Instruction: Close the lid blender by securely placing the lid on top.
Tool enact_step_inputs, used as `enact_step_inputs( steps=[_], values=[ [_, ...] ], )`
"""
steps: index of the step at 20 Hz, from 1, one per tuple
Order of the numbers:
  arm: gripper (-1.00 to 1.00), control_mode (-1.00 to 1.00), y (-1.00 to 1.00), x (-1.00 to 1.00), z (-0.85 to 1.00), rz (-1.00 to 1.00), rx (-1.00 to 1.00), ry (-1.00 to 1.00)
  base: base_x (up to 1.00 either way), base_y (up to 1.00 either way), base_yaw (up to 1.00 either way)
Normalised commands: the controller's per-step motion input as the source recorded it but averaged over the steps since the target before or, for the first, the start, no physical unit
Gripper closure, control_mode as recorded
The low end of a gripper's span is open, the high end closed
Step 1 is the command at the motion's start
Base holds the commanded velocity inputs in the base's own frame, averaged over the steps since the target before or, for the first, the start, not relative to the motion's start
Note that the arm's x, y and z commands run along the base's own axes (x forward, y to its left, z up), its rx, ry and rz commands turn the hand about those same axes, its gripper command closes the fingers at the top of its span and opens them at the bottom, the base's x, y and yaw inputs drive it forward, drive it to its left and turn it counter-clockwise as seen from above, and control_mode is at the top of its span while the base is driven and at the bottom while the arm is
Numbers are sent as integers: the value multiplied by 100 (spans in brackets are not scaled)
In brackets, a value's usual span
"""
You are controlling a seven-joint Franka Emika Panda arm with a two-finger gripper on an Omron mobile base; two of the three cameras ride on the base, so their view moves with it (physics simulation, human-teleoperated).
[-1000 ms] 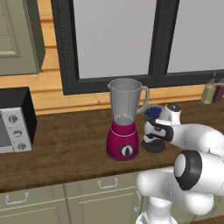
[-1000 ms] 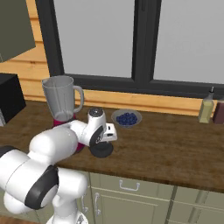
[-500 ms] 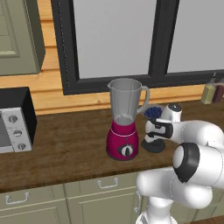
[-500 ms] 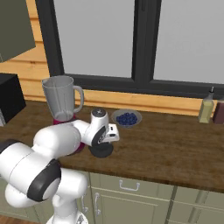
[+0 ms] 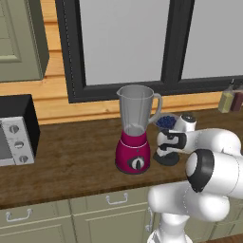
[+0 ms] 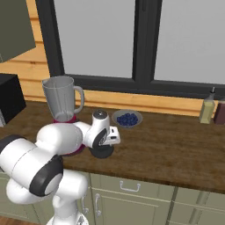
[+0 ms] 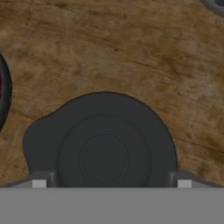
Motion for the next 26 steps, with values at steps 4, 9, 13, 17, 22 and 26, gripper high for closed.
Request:
enact_step_inputs(
  steps=[4,9,13,17,22,26],
  values=[
    [-100,-100,0,0,-13,0,0,1,0,0,0],
    [-100,-100,0,0,-18,0,0,2,0,0,0],
    [-100,-100,0,0,-33,0,0,7,0,0,0],
    [-100,-100,0,5,-19,0,0,3,0,0,0],
    [-100,-100,0,6,-10,0,0,0,0,0,0],
    [-100,-100,1,1,-17,0,0,0,0,0,0]
  ],
)
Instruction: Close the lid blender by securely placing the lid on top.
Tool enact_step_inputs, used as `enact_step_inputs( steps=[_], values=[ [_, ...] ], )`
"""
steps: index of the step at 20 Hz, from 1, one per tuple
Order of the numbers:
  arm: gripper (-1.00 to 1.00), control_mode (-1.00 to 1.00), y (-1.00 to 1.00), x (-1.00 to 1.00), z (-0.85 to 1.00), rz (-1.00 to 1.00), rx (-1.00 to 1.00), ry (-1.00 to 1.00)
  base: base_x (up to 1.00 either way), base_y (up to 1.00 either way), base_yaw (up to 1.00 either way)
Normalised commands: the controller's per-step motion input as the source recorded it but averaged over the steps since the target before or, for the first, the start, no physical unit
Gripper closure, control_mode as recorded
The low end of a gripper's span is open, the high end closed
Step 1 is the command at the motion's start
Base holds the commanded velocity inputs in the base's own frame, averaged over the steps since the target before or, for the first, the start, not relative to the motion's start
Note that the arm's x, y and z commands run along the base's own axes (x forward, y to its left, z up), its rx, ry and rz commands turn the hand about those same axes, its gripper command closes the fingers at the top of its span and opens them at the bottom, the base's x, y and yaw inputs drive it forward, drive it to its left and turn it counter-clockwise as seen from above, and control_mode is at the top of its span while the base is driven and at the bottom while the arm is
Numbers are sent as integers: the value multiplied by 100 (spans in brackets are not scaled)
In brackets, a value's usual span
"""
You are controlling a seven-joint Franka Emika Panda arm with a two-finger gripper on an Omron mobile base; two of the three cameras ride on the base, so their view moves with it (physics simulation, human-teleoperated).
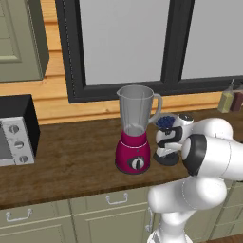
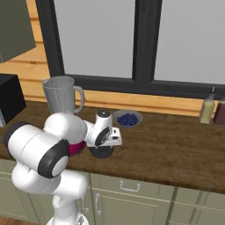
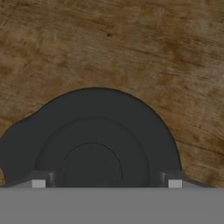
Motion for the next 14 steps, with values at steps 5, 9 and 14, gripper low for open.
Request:
enact_step_inputs(
  steps=[5,9,14],
  values=[
    [-100,-100,9,0,-25,0,0,0,0,0,0],
    [100,-100,18,0,-26,0,0,0,0,0,0],
    [100,-100,21,0,-20,0,0,0,0,0,0]
  ],
)
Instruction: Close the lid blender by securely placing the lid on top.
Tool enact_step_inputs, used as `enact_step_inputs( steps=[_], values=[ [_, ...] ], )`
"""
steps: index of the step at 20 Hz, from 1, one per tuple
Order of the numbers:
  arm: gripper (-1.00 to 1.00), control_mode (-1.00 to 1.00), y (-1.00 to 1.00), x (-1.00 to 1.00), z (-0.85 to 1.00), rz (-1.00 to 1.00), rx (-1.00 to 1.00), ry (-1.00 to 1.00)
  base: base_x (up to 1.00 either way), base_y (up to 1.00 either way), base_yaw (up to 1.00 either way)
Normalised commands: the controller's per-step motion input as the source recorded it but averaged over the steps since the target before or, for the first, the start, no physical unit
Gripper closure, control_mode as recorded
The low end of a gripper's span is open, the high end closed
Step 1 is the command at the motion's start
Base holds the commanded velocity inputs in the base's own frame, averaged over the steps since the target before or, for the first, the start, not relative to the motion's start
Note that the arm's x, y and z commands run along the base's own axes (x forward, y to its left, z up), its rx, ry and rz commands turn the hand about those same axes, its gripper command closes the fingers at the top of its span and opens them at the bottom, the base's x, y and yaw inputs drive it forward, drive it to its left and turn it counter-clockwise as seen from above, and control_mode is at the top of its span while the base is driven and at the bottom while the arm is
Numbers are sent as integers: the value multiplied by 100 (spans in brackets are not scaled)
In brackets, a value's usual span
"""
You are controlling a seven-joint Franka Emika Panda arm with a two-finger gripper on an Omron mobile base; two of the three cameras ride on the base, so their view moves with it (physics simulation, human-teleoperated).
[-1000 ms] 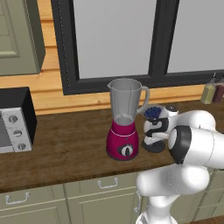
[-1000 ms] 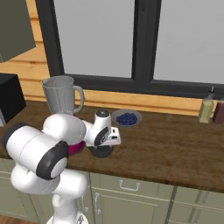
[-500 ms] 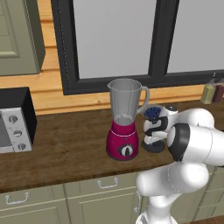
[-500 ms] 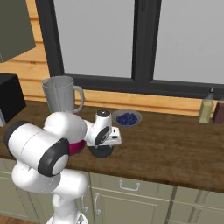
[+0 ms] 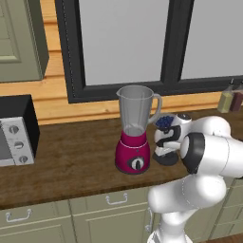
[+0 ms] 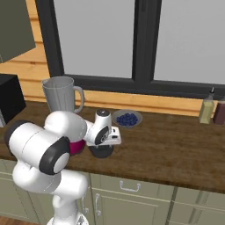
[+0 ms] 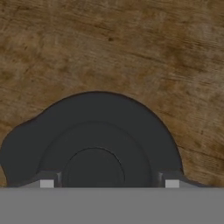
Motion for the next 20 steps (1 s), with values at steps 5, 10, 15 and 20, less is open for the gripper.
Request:
enact_step_inputs(
  steps=[5,10,15,20],
  values=[
    [100,-100,17,0,-17,0,0,0,0,0,0],
    [100,-100,14,0,-20,0,0,0,0,0,0],
    [100,-100,15,0,-21,0,0,0,0,0,0],
    [100,-100,16,0,-20,0,0,0,0,0,0]
  ],
)
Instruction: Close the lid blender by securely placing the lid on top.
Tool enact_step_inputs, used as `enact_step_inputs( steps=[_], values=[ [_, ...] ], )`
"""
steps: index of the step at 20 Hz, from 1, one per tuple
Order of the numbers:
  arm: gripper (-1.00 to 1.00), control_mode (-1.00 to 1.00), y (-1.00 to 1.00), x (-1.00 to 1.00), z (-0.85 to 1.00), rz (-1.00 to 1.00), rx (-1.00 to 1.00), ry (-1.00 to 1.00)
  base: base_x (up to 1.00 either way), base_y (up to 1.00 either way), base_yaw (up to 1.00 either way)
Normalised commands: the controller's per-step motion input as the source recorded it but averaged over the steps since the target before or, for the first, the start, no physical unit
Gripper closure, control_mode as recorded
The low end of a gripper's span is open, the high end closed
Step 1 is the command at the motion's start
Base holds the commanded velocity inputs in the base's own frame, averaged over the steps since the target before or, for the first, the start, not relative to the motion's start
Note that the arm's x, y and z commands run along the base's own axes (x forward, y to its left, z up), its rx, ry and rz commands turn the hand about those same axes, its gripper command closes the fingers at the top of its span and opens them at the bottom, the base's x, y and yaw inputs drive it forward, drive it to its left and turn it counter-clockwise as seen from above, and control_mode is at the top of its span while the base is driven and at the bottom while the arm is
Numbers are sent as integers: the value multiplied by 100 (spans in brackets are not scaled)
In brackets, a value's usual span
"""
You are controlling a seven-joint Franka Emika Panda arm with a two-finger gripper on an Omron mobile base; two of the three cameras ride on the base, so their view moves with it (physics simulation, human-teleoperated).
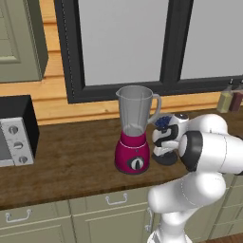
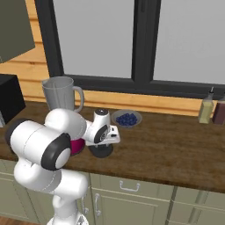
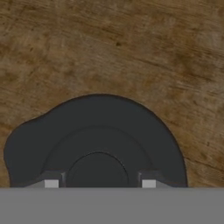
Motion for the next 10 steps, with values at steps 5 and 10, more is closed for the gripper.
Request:
enact_step_inputs(
  steps=[5,10],
  values=[
    [100,-100,15,-5,-4,0,0,0,0,0,0],
    [100,-100,6,-7,0,0,0,0,0,0,0]
  ],
)
